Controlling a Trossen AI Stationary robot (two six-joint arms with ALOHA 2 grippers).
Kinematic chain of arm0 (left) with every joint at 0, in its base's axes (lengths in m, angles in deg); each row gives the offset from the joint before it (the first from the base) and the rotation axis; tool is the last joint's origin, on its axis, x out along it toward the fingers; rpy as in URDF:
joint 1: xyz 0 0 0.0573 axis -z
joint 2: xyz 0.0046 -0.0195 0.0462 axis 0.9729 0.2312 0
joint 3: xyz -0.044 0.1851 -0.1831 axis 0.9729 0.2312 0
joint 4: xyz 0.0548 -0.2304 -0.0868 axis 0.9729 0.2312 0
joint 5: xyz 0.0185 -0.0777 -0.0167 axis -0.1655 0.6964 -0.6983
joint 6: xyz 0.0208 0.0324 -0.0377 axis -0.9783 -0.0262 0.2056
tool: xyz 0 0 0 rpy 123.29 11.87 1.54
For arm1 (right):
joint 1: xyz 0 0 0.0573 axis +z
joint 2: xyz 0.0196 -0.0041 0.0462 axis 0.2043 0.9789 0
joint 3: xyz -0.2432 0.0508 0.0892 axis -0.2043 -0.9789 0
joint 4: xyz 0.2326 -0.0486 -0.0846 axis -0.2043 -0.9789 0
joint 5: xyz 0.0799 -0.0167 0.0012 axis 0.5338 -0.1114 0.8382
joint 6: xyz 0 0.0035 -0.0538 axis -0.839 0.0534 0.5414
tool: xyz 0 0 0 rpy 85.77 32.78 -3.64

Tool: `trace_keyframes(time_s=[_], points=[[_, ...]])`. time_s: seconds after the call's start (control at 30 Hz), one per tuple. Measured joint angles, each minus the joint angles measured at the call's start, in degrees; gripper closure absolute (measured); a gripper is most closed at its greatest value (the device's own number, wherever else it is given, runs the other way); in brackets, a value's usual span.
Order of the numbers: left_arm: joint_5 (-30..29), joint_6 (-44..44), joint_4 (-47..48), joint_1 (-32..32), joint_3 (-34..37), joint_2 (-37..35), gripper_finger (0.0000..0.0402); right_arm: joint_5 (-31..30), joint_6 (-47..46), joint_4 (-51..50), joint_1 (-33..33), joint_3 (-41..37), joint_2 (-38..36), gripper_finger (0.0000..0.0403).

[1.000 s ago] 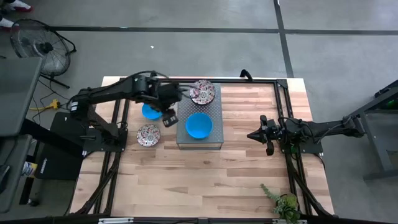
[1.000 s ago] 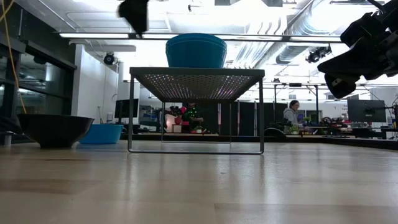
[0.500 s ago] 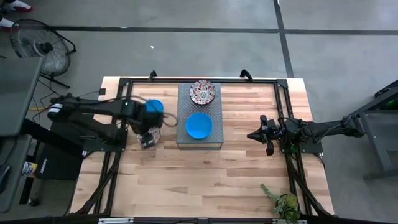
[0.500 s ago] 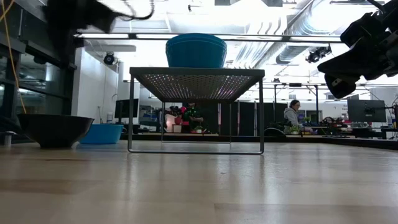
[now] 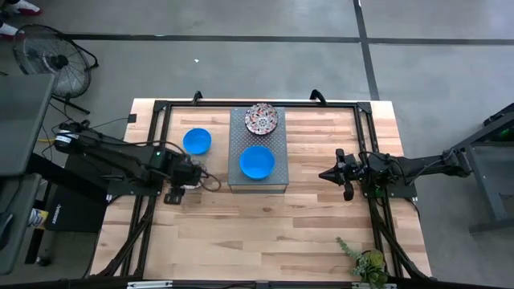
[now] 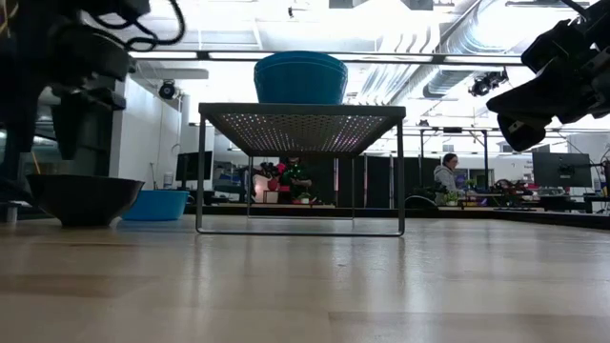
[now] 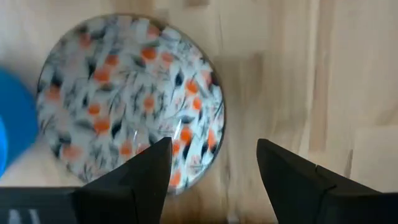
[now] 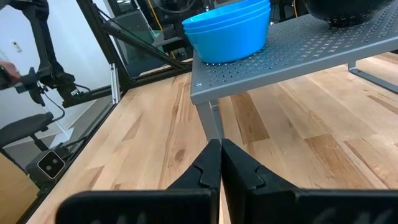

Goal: Pick & Place Mini bowls
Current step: Stack the white patterned bowl on the white patterned bowls on the shelf

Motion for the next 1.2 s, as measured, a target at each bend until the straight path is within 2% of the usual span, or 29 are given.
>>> trace_keyframes(time_s=[0.07, 0.2, 0.57, 0.8, 1.2], points=[[0.2, -1.8, -3.9, 0.7, 1.7, -0.1, 0.017, 0.0, 0.0, 0.0, 0.0, 0.0, 0.1, 0.0402], [0.2, -4.8, -5.2, 1.0, 4.6, 0.0, 0.017, 0.0, 0.0, 0.0, 0.0, 0.0, 0.3, 0.0402], [-0.4, -5.8, -11.9, 0.9, 10.1, 0.1, 0.017, 0.0, 0.0, 0.0, 0.0, 0.0, 0.4, 0.0402], [-3.9, -6.2, -11.5, 0.9, 10.4, 0.3, 0.0172, 0.0, 0.0, 0.0, 0.0, 0.0, 0.4, 0.0402], [-4.2, -6.1, -11.5, 0.9, 10.4, 0.3, 0.0247, 0.0, 0.0, 0.0, 0.0, 0.0, 0.4, 0.0402]])
